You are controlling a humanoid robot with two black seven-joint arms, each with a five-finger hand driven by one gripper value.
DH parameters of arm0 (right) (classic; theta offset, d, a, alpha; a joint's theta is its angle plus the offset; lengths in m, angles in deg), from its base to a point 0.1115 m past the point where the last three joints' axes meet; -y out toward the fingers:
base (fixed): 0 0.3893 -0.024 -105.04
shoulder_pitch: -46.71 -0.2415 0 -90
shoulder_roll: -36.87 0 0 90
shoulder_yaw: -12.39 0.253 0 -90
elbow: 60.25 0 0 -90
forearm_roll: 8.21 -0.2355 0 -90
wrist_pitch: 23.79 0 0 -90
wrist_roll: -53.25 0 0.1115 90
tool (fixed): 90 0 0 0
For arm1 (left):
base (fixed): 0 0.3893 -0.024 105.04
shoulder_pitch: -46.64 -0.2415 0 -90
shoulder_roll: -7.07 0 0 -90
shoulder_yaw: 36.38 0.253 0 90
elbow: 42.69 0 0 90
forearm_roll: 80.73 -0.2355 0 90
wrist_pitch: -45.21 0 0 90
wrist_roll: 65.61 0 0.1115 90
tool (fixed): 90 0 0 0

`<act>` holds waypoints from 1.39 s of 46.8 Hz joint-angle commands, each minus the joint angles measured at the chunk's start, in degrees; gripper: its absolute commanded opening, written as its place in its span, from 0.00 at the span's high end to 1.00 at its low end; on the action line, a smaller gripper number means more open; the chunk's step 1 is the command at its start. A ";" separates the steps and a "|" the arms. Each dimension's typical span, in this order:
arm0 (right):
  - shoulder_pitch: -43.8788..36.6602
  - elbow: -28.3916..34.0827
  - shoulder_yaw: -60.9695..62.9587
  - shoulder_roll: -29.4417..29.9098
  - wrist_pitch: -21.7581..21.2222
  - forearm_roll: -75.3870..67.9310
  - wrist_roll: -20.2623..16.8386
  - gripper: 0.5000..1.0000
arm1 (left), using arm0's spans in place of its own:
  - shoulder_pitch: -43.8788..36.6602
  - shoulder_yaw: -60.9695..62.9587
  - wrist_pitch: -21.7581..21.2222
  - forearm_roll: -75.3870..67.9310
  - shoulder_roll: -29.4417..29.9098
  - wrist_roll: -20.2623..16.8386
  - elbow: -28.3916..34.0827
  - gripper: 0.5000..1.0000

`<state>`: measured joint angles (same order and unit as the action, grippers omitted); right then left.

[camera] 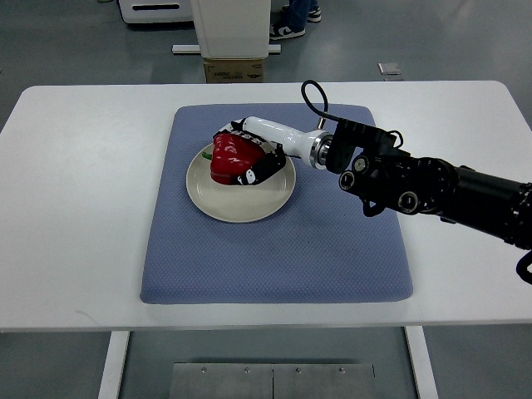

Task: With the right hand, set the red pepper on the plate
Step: 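Lower the pepper onto the plate with the right hand, then open the right hand fingers to release the pepper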

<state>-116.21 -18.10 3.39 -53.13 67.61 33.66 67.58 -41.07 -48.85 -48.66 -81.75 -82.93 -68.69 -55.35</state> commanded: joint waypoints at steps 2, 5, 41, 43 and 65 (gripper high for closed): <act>0.41 -0.14 0.48 0.00 0.09 -0.20 0.00 1.00 | 0.00 0.00 0.00 0.06 0.00 0.01 0.00 0.00; 0.85 -0.14 0.74 0.00 0.09 -0.64 0.00 1.00 | 0.00 0.00 0.00 -0.03 0.00 0.01 0.00 0.00; 4.89 -0.84 2.06 0.00 0.71 -1.17 0.18 0.37 | 0.00 0.00 0.00 0.06 0.00 0.01 0.00 0.00; 4.98 -0.84 2.24 0.00 0.71 -1.17 0.18 0.29 | 0.00 0.00 0.00 -0.03 0.00 0.01 0.00 0.00; 4.63 -0.67 2.59 0.00 0.62 -1.61 0.18 0.01 | 0.00 0.00 0.00 -0.03 0.00 0.01 0.00 0.00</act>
<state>-111.57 -18.93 5.86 -53.13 68.32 32.06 67.76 -41.07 -48.86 -48.66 -81.74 -82.93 -68.69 -55.35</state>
